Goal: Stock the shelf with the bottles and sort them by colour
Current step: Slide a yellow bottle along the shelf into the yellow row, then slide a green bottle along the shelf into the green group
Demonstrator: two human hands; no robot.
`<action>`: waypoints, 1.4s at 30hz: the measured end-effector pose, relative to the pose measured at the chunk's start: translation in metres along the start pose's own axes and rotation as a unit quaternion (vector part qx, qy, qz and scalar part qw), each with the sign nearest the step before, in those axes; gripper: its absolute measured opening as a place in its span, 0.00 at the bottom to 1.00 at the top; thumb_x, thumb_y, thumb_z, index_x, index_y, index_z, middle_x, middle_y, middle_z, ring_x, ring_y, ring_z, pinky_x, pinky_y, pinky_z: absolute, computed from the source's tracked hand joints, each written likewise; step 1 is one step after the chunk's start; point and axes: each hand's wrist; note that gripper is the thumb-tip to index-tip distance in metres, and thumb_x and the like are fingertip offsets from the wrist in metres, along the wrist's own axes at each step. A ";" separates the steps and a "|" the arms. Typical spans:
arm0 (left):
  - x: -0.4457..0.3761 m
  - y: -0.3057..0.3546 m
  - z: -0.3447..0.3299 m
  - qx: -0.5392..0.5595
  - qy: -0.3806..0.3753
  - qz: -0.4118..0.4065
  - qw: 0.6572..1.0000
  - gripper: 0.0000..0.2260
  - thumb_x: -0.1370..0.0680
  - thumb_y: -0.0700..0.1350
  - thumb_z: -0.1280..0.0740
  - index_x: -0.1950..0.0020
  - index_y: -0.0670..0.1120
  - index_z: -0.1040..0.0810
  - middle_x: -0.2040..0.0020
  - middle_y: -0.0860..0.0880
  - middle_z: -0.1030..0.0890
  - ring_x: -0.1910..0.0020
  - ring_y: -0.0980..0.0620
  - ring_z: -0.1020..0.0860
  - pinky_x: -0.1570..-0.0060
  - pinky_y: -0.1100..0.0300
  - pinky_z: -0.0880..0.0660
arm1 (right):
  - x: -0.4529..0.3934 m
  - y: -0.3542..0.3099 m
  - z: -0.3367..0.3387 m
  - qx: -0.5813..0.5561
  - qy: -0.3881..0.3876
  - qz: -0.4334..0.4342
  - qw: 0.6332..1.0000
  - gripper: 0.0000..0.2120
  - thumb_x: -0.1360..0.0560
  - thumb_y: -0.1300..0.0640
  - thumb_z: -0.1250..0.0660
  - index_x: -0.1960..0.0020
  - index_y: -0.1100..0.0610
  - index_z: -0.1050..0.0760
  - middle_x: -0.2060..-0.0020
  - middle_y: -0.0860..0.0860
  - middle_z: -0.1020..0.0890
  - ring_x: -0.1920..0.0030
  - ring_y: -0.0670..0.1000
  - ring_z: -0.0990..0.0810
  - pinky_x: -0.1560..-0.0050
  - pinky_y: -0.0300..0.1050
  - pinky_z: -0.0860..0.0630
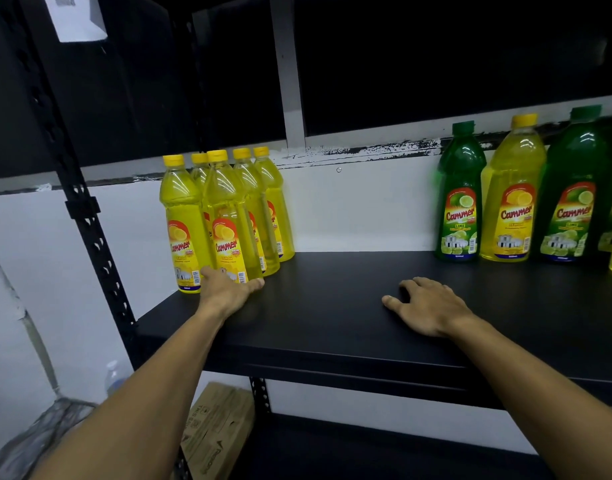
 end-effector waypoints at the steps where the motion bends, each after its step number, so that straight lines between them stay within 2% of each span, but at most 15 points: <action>1: 0.005 -0.001 0.001 0.001 0.003 0.001 1.000 0.43 0.33 0.53 0.20 0.30 0.41 0.42 0.35 0.43 0.28 0.37 0.40 0.27 0.41 0.47 0.27 | 0.001 0.000 0.001 -0.004 0.003 0.002 1.000 0.32 0.22 0.34 0.49 0.26 0.54 0.36 0.28 0.53 0.34 0.27 0.55 0.37 0.27 0.53 0.43; 3: 0.020 -0.001 0.003 -0.010 0.013 -0.012 1.000 0.40 0.32 0.53 0.21 0.31 0.42 0.40 0.35 0.42 0.27 0.38 0.40 0.26 0.40 0.45 0.26 | 0.003 0.000 0.003 -0.028 0.013 0.005 1.000 0.30 0.22 0.35 0.45 0.29 0.53 0.32 0.32 0.53 0.29 0.32 0.55 0.31 0.31 0.52 0.36; 6: 0.051 0.008 -0.001 -0.051 0.009 -0.069 0.996 0.33 0.28 0.52 0.25 0.31 0.41 0.37 0.36 0.42 0.26 0.38 0.40 0.26 0.40 0.48 0.27 | 0.007 0.005 0.008 -0.108 0.044 0.006 0.993 0.27 0.23 0.39 0.38 0.31 0.54 0.29 0.36 0.53 0.24 0.36 0.55 0.26 0.36 0.52 0.29; 9: 0.083 0.029 -0.018 -0.089 -0.064 -0.157 0.982 0.29 0.25 0.52 0.28 0.29 0.43 0.34 0.35 0.44 0.25 0.37 0.46 0.26 0.40 0.56 0.29 | 0.016 0.013 0.014 -0.146 0.064 0.009 0.987 0.25 0.24 0.42 0.36 0.32 0.54 0.28 0.36 0.53 0.24 0.36 0.54 0.26 0.37 0.51 0.28; 13: 0.110 0.063 -0.059 -0.111 -0.157 -0.250 0.949 0.27 0.24 0.53 0.30 0.29 0.46 0.33 0.35 0.48 0.26 0.39 0.53 0.25 0.41 0.63 0.31 | 0.030 0.036 0.023 -0.112 0.066 0.004 0.992 0.23 0.24 0.41 0.36 0.34 0.51 0.27 0.38 0.50 0.23 0.39 0.51 0.25 0.39 0.51 0.26; 17: 0.122 0.091 -0.103 -0.129 -0.229 -0.276 0.925 0.27 0.24 0.56 0.32 0.29 0.48 0.35 0.33 0.49 0.27 0.36 0.51 0.28 0.35 0.55 0.29 | 0.047 0.074 0.040 -0.090 0.081 -0.025 0.992 0.20 0.24 0.41 0.36 0.36 0.49 0.26 0.40 0.48 0.22 0.40 0.50 0.24 0.41 0.50 0.26; 20: 0.125 0.109 -0.130 -0.153 -0.261 -0.297 0.906 0.26 0.22 0.57 0.34 0.28 0.48 0.34 0.32 0.48 0.28 0.33 0.49 0.30 0.34 0.53 0.31 | 0.058 0.099 0.052 -0.076 0.097 -0.047 0.991 0.19 0.24 0.41 0.36 0.37 0.48 0.25 0.41 0.46 0.21 0.41 0.50 0.24 0.42 0.49 0.26; 28: 0.121 0.133 -0.181 -0.204 -0.269 -0.326 0.883 0.27 0.21 0.58 0.37 0.26 0.45 0.34 0.29 0.46 0.29 0.30 0.47 0.32 0.33 0.54 0.33 | 0.067 0.139 0.062 -0.051 0.126 -0.061 0.989 0.16 0.23 0.43 0.36 0.39 0.48 0.23 0.42 0.46 0.21 0.42 0.49 0.24 0.43 0.49 0.25; 32: 0.117 0.132 -0.189 -0.212 -0.269 -0.317 0.884 0.25 0.20 0.59 0.39 0.28 0.46 0.30 0.31 0.48 0.26 0.32 0.48 0.29 0.36 0.56 0.32 | 0.062 0.144 0.062 -0.033 0.138 -0.054 0.988 0.15 0.23 0.43 0.38 0.40 0.47 0.23 0.42 0.45 0.21 0.41 0.48 0.25 0.44 0.47 0.27; 36: 0.119 0.130 -0.191 -0.216 -0.266 -0.327 0.881 0.24 0.20 0.58 0.41 0.29 0.46 0.29 0.32 0.49 0.26 0.33 0.49 0.28 0.38 0.56 0.31 | 0.054 0.139 0.062 0.003 0.134 -0.047 0.990 0.15 0.22 0.43 0.40 0.40 0.47 0.24 0.41 0.45 0.22 0.39 0.49 0.26 0.45 0.48 0.29; 42: 0.121 0.130 -0.190 -0.226 -0.258 -0.339 0.876 0.23 0.19 0.58 0.42 0.29 0.46 0.29 0.31 0.49 0.27 0.33 0.49 0.29 0.37 0.55 0.31 | 0.024 0.128 0.060 0.045 0.103 -0.069 0.991 0.16 0.23 0.42 0.39 0.41 0.49 0.24 0.44 0.49 0.20 0.42 0.53 0.23 0.47 0.49 0.27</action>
Point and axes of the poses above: each hand's wrist, its own x-axis away from the middle knuckle, its own z-axis out of the back of the hand, y = z × x
